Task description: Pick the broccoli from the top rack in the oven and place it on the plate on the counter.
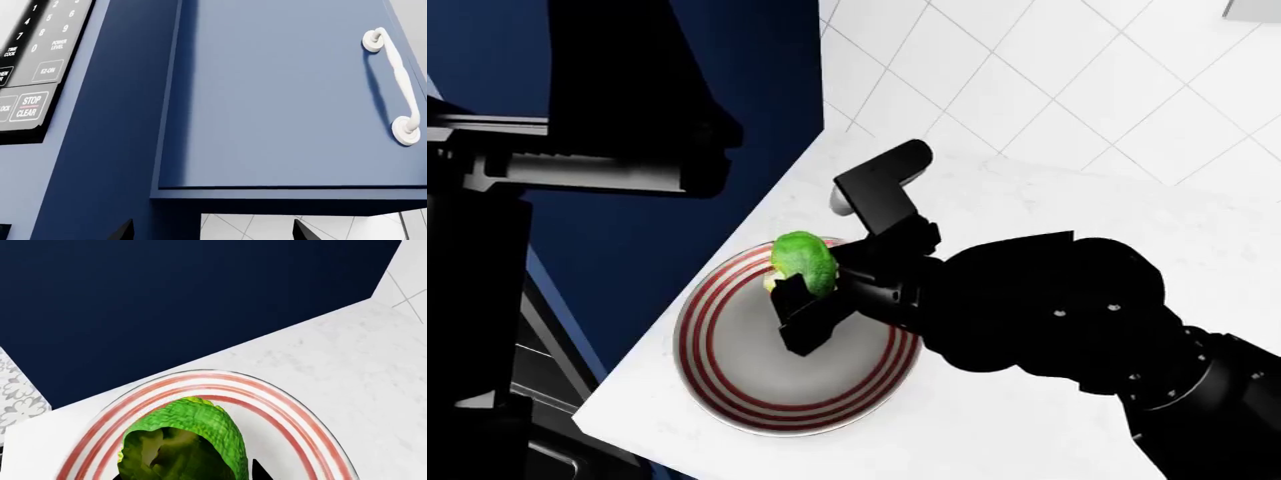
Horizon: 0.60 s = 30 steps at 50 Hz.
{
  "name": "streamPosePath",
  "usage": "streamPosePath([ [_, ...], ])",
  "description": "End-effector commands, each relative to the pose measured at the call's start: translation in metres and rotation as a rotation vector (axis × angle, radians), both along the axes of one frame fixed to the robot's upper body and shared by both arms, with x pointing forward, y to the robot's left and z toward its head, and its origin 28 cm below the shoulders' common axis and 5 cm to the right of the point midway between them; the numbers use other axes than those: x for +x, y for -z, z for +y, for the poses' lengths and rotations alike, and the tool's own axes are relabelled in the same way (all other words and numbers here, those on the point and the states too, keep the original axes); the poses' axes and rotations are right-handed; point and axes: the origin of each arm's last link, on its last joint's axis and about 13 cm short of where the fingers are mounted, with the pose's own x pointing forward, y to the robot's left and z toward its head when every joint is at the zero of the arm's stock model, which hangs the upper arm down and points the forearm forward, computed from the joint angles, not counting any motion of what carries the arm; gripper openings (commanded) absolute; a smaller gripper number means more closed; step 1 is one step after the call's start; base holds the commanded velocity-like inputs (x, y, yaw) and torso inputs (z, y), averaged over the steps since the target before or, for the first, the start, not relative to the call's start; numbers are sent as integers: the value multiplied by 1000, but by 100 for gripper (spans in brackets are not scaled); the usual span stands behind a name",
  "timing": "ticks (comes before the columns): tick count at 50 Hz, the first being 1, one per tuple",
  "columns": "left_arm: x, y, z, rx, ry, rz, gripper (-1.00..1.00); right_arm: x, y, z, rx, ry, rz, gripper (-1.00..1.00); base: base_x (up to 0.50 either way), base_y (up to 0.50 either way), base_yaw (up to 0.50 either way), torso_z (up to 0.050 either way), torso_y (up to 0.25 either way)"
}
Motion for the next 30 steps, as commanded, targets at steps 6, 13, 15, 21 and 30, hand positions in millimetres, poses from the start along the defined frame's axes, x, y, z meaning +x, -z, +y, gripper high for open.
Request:
streamPosePath([
  [6, 0, 0, 0, -2, 1, 1, 100, -2, 5, -1, -17, -21, -7, -100, 0, 0, 0, 0, 0],
  [13, 0, 0, 0, -1, 0, 1, 100, -3, 7, -1, -20, -25, -3, -100, 0, 0, 0, 0, 0],
  [15, 0, 0, 0, 0, -1, 0, 100, -3, 7, -1, -21, -25, -2, -100, 0, 0, 0, 0, 0],
  [21, 0, 0, 0, 1, 2, 1, 100, -3, 8, -2, -22, -22, 1, -100, 0, 0, 0, 0, 0],
  [30, 0, 0, 0, 3, 0, 1, 100, -3, 9, 0, -21, -26, 4, -100, 0, 0, 0, 0, 0],
])
